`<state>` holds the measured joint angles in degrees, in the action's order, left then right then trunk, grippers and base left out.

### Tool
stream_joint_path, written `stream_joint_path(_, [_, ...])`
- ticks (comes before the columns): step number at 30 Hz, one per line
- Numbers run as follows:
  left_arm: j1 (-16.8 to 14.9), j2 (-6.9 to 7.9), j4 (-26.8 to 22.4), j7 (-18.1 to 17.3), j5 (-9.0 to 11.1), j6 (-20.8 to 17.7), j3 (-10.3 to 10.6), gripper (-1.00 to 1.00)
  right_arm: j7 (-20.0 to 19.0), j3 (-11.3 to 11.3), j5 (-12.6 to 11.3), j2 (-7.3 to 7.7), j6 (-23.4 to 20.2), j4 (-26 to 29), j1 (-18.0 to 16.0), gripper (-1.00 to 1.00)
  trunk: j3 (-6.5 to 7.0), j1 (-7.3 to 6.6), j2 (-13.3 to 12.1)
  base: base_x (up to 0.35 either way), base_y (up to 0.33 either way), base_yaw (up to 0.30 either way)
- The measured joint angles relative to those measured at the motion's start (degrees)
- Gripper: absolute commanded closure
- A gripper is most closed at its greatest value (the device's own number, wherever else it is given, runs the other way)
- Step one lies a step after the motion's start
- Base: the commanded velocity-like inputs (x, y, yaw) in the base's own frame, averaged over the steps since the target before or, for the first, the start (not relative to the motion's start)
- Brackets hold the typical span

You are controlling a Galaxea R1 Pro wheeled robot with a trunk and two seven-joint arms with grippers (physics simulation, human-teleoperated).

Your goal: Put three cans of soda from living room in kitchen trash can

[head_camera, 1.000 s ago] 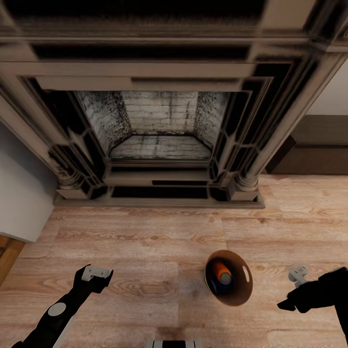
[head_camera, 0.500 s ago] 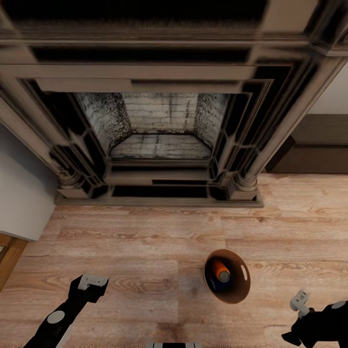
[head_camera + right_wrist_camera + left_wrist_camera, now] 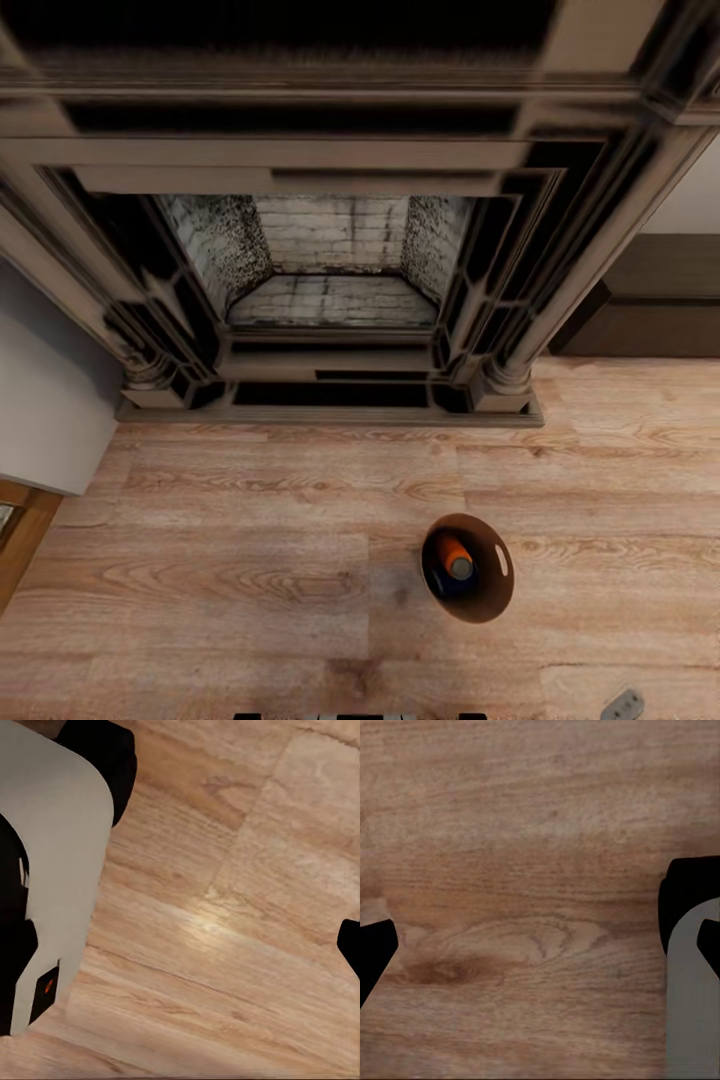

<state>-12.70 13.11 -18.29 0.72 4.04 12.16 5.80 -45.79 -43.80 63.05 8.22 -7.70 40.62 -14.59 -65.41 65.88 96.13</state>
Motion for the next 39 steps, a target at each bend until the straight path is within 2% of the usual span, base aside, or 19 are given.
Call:
stream_joint_path(5, [0.0,-0.01,3.5,0.0,0.3,2.5,-0.1,-1.00,8.5,-2.7,0.0,0.89,2.8,-10.5,0.0,-1.00,0.54,-1.10,-2.0,0.000,0.000,0.000])
stream_joint_path(8, [0.0,-0.02,6.4,0.0,2.8,4.2,0.0,-1.00,13.5,-5.0,0.0,2.27,5.2,-18.2,0.0,-1.00,0.88,-1.76,-3.2,0.000,0.000,0.000])
stream_joint_path(9, [0.0,-0.02,6.8,0.0,3.2,4.7,0.0,-1.00,14.0,-5.6,0.0,2.39,5.8,-19.1,0.0,-1.00,1.01,-1.98,-3.6,0.000,0.000,0.000])
stream_joint_path(11, [0.0,-0.02,7.9,0.0,4.0,6.2,0.1,-1.00,15.0,-8.4,0.0,2.68,8.9,-21.4,0.0,-1.00,1.30,-2.42,-4.4,0.000,0.000,0.000])
stream_joint_path(14, [0.0,-0.02,8.2,0.0,4.3,6.9,0.1,-1.00,16.0,-10.1,0.0,2.81,11.0,-22.8,0.0,-1.00,1.79,-3.08,-5.6,0.000,0.000,0.000])
stream_joint_path(16, [0.0,-0.01,8.5,0.0,4.5,7.8,0.1,-1.00,19.7,-11.1,0.0,3.21,12.5,-25.2,0.0,-1.00,2.13,-3.51,-6.4,0.000,0.000,0.000])
stream_joint_path(21, [0.1,-0.02,8.9,0.0,4.6,9.8,0.2,-1.00,26.3,-11.6,0.0,4.29,15.8,-31.0,0.0,-1.00,3.02,-4.61,-8.4,0.000,0.000,0.000])
stream_joint_path(23, [0.1,-0.02,9.6,0.0,4.6,10.1,0.2,-1.00,27.8,-11.7,0.0,4.38,16.4,-32.0,0.0,-1.00,3.38,-5.05,-9.2,0.000,0.000,0.000])
stream_joint_path(28, [0.2,-0.02,13.0,0.0,4.6,13.3,0.2,-1.00,37.5,-11.8,0.1,4.23,17.2,-38.5,0.0,-1.00,4.27,-6.15,-11.2,0.000,0.000,0.000])
stream_joint_path(33, [0.3,-0.05,14.4,0.0,4.5,14.0,0.2,-1.00,40.6,-11.9,0.1,4.15,17.3,-40.6,0.2,-1.00,5.17,-7.25,-13.2,0.000,0.000,0.000])
stream_joint_path(39, [0.4,-0.03,16.0,0.0,4.6,14.3,0.3,-1.00,41.6,-12.0,0.0,3.98,17.4,-41.2,0.4,-1.00,6.25,-8.57,-15.6,0.000,0.000,0.000])
